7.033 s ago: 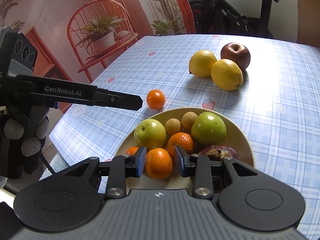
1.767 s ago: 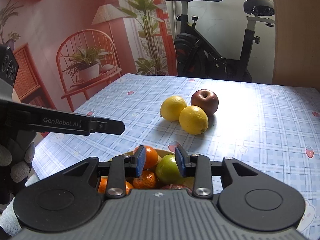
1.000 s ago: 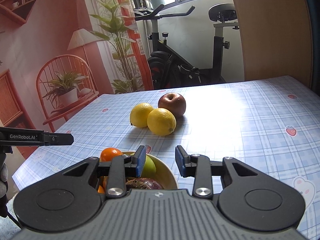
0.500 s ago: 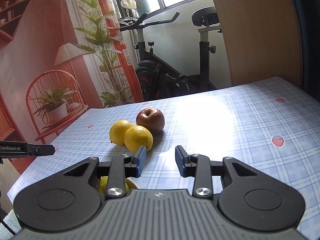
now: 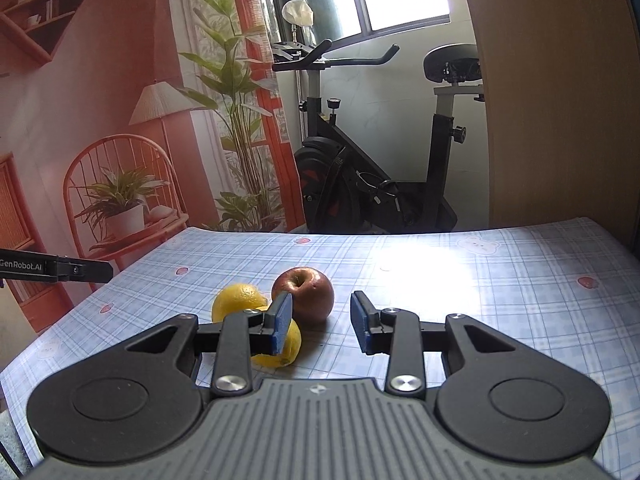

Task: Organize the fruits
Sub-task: 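Move the left gripper toward the yellow lemons beside the red apple, then close the left gripper on a yellow lemon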

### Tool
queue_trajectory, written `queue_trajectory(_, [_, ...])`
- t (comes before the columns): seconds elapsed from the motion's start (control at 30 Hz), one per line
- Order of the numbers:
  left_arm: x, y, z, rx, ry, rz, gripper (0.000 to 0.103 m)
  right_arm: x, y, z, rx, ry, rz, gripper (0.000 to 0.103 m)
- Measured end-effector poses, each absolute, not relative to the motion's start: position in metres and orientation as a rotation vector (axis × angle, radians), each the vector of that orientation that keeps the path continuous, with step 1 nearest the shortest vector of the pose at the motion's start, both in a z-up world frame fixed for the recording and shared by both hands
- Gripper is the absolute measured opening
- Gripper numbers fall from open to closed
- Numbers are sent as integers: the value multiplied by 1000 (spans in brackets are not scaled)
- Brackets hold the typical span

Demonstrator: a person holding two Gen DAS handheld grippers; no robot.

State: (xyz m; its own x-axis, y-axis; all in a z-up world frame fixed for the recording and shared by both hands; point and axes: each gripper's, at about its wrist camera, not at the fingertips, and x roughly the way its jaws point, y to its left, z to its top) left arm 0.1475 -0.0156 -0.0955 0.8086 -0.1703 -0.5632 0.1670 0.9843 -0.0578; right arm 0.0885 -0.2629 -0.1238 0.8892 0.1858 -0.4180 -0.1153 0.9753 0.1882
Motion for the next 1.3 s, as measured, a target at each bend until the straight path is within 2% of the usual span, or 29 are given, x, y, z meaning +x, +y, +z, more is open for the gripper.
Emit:
queue_trajectory(0.3, [193,-38,-116,22,690,-253,28,125,-261,-154,136,509,238,38])
queue_trajectory(0.43, [207,-47,-127,18,733,-285,28,130,-258,-166,144,550,298,45])
queue_trajectory(0.83, [234,-66,-150,-54,827,-362,30,145,-243,-194,90,607,392,50])
queue_trajectory(0.93, [238,-68,-153,-55,838,-368,32,149,-241,-197,89,619,400,50])
queue_trajectory(1.07, [243,-72,-157,-57,841,-381,45,153,-235,-198,69,620,414,50])
queue_trajectory(1.3, [246,-82,-162,-47,862,-415,45,158,-227,-200,37,618,423,55])
